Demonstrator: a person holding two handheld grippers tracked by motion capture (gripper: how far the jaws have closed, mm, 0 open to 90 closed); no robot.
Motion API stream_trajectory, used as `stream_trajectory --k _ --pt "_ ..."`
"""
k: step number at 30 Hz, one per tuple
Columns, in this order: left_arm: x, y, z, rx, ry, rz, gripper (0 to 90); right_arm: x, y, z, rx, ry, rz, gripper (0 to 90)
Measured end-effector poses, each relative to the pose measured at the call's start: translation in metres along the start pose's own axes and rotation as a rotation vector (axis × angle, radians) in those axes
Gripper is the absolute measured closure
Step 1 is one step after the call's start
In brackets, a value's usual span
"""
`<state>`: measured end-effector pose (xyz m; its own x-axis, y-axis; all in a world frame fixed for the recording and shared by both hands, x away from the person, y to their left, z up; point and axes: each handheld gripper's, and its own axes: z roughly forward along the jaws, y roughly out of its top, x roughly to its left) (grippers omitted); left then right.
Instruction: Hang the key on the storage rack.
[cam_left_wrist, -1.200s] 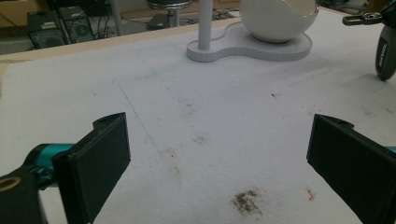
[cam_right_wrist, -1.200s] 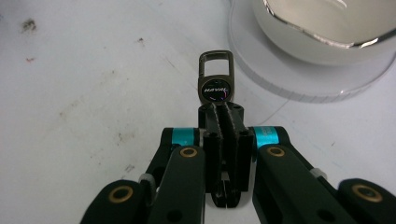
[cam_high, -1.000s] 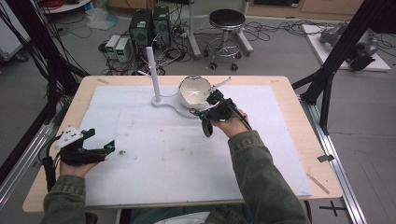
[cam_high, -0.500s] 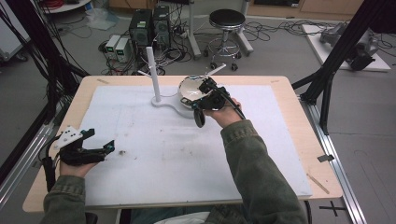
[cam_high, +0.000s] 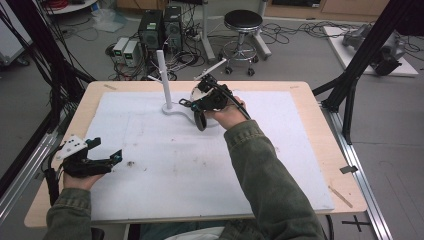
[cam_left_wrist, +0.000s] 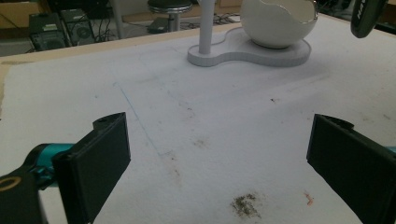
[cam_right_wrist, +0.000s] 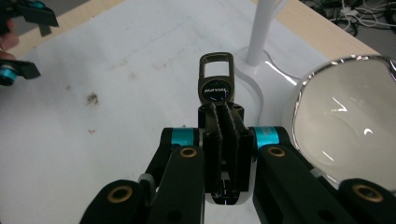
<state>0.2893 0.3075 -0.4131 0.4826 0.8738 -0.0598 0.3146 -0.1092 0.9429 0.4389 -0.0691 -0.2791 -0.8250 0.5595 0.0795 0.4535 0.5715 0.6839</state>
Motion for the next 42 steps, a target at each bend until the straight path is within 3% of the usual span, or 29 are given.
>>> stream_trajectory --k 8,13,22,34,42 --pt "0.000 0.000 0.000 0.004 -0.001 0.004 6.5 0.003 0.029 -0.001 -0.001 0.021 -0.021 86.4" --pt "0.000 0.000 0.000 0.003 -0.002 0.002 6.5 0.004 0.043 -0.003 0.017 0.010 -0.036 86.3" --pt "0.000 0.000 0.000 -0.004 -0.005 -0.007 6.5 0.005 0.068 -0.005 -0.005 0.005 -0.045 86.3" --pt "0.002 0.000 -0.001 -0.009 -0.008 -0.009 6.5 0.000 0.107 -0.004 0.000 -0.022 -0.036 86.2" --pt "0.003 -0.001 -0.001 -0.012 -0.007 -0.017 6.5 -0.003 0.116 0.001 0.001 -0.022 -0.024 86.2"
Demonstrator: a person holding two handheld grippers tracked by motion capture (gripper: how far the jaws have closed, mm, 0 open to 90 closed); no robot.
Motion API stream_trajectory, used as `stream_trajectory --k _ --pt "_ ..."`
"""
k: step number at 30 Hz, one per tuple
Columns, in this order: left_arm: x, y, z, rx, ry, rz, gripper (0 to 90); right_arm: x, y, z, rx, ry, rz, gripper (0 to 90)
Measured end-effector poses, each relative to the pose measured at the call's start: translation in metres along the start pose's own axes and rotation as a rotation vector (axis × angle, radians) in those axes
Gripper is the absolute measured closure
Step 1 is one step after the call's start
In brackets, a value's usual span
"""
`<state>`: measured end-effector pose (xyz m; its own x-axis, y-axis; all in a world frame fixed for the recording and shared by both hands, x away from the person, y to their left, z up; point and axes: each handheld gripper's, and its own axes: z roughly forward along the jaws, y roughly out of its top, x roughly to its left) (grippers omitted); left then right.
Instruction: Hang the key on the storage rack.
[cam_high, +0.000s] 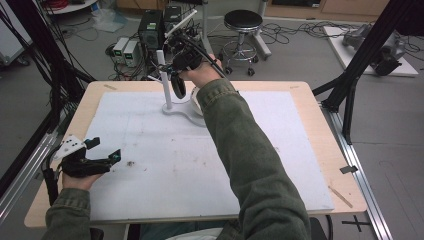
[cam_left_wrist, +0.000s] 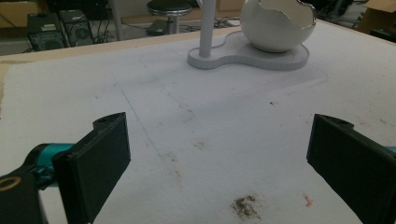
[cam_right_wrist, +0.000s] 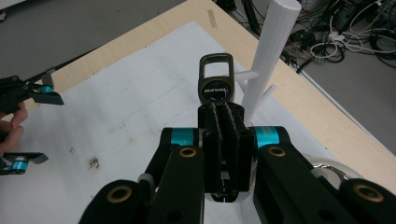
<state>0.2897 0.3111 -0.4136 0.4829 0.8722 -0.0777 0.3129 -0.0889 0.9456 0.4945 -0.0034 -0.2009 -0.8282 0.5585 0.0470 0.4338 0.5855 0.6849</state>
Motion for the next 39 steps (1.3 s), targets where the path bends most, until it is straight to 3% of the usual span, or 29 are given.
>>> stream_trajectory --k 16,30,39 --pt "0.001 -0.001 -0.002 -0.003 0.000 -0.004 6.5 -0.004 -0.002 0.020 0.009 -0.018 0.017 85.8" --pt "0.001 -0.001 -0.002 -0.003 -0.005 0.000 6.5 -0.009 -0.016 0.038 0.014 -0.036 0.044 84.8" --pt "0.001 -0.001 -0.002 -0.003 -0.005 -0.001 6.5 -0.005 -0.016 0.047 0.002 -0.046 0.037 84.4"
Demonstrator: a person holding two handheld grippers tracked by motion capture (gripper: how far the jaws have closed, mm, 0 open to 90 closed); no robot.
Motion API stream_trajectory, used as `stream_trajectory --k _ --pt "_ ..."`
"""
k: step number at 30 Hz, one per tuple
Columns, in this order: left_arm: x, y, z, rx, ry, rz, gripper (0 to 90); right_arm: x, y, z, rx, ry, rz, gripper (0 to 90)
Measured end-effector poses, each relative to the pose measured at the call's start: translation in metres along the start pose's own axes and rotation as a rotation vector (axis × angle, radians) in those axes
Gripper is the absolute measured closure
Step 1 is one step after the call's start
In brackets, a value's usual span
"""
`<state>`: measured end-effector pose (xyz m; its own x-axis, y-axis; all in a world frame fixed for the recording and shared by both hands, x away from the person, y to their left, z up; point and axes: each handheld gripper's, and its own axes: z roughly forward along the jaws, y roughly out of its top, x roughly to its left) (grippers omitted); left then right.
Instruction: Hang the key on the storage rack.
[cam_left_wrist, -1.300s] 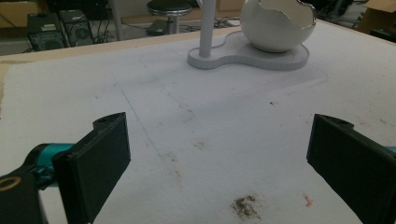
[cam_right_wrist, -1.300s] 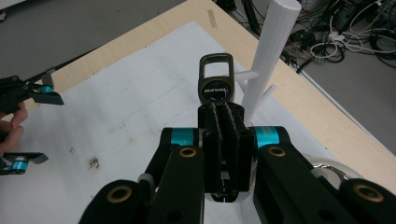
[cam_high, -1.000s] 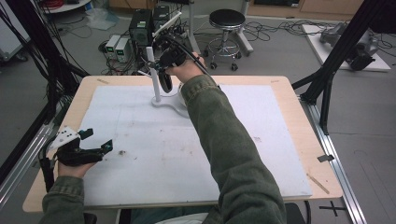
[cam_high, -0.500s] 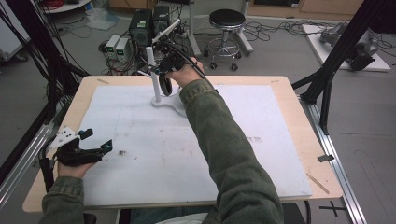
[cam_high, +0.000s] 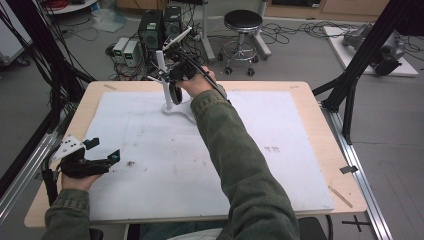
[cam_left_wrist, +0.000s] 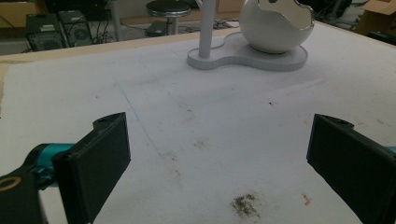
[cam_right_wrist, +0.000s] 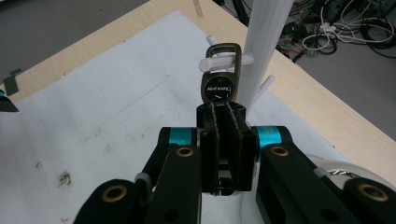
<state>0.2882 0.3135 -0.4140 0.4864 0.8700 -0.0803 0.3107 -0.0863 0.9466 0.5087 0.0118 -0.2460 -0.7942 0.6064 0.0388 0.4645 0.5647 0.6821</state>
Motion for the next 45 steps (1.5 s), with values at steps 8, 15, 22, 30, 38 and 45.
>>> stream_trajectory --k 8,15,22,30,38,45 --pt "0.000 0.000 0.000 0.003 -0.001 0.000 6.5 -0.005 -0.002 0.009 0.012 -0.019 0.010 83.7" --pt "0.000 0.000 0.000 0.003 0.000 -0.006 6.5 -0.007 -0.007 0.016 0.017 -0.009 0.033 78.4" --pt "0.000 -0.001 0.000 0.002 0.000 -0.004 6.5 -0.013 -0.024 0.022 0.032 0.011 0.052 46.0" --pt "0.000 -0.001 0.000 0.009 0.004 -0.004 6.5 -0.011 -0.031 0.020 0.062 -0.038 -0.017 13.7" --pt "-0.001 -0.001 0.000 0.009 0.006 -0.003 6.5 -0.015 -0.045 0.019 0.073 -0.009 -0.020 0.5" --pt "-0.001 -0.001 -0.003 0.001 0.013 -0.008 6.5 -0.009 -0.051 0.008 0.038 -0.013 -0.048 0.5"
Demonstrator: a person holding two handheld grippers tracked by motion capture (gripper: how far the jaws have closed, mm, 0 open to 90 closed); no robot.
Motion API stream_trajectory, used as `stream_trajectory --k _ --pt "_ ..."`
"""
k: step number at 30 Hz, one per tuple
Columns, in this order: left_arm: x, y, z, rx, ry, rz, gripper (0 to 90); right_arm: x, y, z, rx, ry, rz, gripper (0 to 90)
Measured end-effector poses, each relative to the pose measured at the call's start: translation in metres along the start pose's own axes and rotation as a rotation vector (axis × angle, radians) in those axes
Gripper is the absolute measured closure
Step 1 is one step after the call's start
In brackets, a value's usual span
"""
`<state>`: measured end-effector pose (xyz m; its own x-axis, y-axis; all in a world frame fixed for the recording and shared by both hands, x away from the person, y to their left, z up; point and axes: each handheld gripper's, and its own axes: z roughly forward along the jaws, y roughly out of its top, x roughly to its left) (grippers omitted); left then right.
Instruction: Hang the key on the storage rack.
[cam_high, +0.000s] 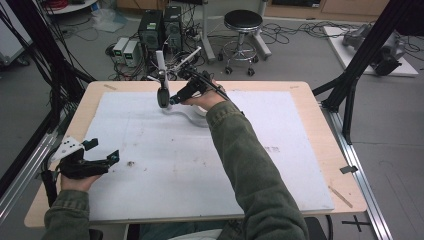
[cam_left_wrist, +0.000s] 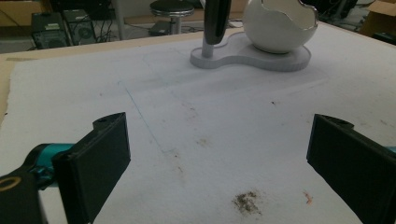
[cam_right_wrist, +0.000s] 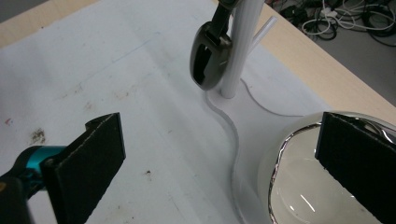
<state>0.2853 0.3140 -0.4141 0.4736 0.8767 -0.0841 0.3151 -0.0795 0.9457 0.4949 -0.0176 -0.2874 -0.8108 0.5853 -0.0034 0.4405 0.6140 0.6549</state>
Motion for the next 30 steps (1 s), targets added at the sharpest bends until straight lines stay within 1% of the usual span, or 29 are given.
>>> stream_trajectory --k 1,2,3,5,6,8,9,10,12,14,15,16,17,18,19,20,22,24,25,27,29,30 --pt "0.000 0.000 0.000 0.000 0.000 0.000 6.5 0.000 0.000 0.000 0.000 0.000 0.000 0.5" --pt "0.000 0.000 0.000 -0.002 0.000 -0.002 6.5 0.000 -0.002 -0.004 -0.009 0.005 0.020 0.5" --pt "0.000 0.000 0.000 0.003 0.001 0.002 6.5 0.000 -0.004 -0.006 -0.014 0.001 0.026 0.5" --pt "0.000 0.000 0.000 0.007 0.000 0.005 6.5 -0.001 -0.005 -0.007 -0.018 0.000 0.028 0.5" --pt "-0.001 0.000 0.001 0.004 0.000 0.002 6.5 -0.003 -0.011 -0.011 -0.017 -0.001 0.038 0.5" --pt "-0.001 0.000 0.001 0.004 -0.001 0.003 6.5 -0.004 -0.014 -0.012 -0.013 -0.001 0.047 0.5" --pt "-0.001 0.000 0.001 0.004 -0.001 0.002 6.5 -0.006 -0.020 -0.016 -0.023 -0.006 0.047 0.5" --pt "-0.001 0.000 0.001 0.008 -0.001 0.006 6.5 -0.006 -0.020 -0.016 -0.023 -0.006 0.047 0.5" --pt "-0.001 0.000 0.001 0.013 -0.001 0.008 6.5 -0.009 -0.025 -0.020 -0.032 -0.005 0.063 0.5" --pt "-0.001 0.000 0.002 0.014 0.001 0.006 6.5 -0.013 -0.033 -0.024 -0.030 -0.015 0.081 0.5" --pt "-0.001 -0.001 0.002 0.017 0.002 0.011 6.5 -0.016 -0.040 -0.028 -0.027 -0.025 0.100 0.5" --pt "-0.001 -0.001 0.002 0.018 0.001 0.012 6.5 -0.016 -0.040 -0.028 -0.027 -0.025 0.100 0.5" --pt "-0.001 -0.001 0.003 0.021 0.001 0.010 6.5 -0.017 -0.043 -0.030 -0.032 -0.031 0.107 0.6" --pt "-0.001 -0.001 0.003 0.025 0.001 0.012 6.5 -0.019 -0.051 -0.035 -0.048 -0.039 0.128 0.6" --pt "-0.001 -0.001 0.003 0.026 0.000 0.016 6.5 -0.019 -0.051 -0.035 -0.048 -0.039 0.128 0.6" --pt "-0.001 -0.001 0.003 0.026 -0.001 0.016 6.5 -0.020 -0.059 -0.038 -0.043 -0.046 0.130 0.6" --pt "-0.002 -0.001 0.003 0.027 0.000 0.020 6.5 -0.019 -0.062 -0.038 -0.044 -0.046 0.139 0.6" --pt "-0.002 -0.001 0.003 0.027 0.000 0.019 6.5 -0.021 -0.073 -0.042 -0.042 -0.045 0.141 0.6" --pt "-0.002 -0.001 0.003 0.029 0.000 0.019 6.5 -0.021 -0.073 -0.042 -0.042 -0.045 0.141 0.6" --pt "-0.002 -0.001 0.004 0.032 0.000 0.022 6.5 -0.022 -0.082 -0.045 -0.046 -0.048 0.136 0.6" --pt "-0.002 -0.001 0.004 0.031 -0.001 0.025 6.5 -0.022 -0.085 -0.047 -0.046 -0.048 0.138 0.6" --pt "-0.002 -0.001 0.004 0.032 0.000 0.025 6.5 -0.022 -0.091 -0.049 -0.049 -0.044 0.138 0.6"
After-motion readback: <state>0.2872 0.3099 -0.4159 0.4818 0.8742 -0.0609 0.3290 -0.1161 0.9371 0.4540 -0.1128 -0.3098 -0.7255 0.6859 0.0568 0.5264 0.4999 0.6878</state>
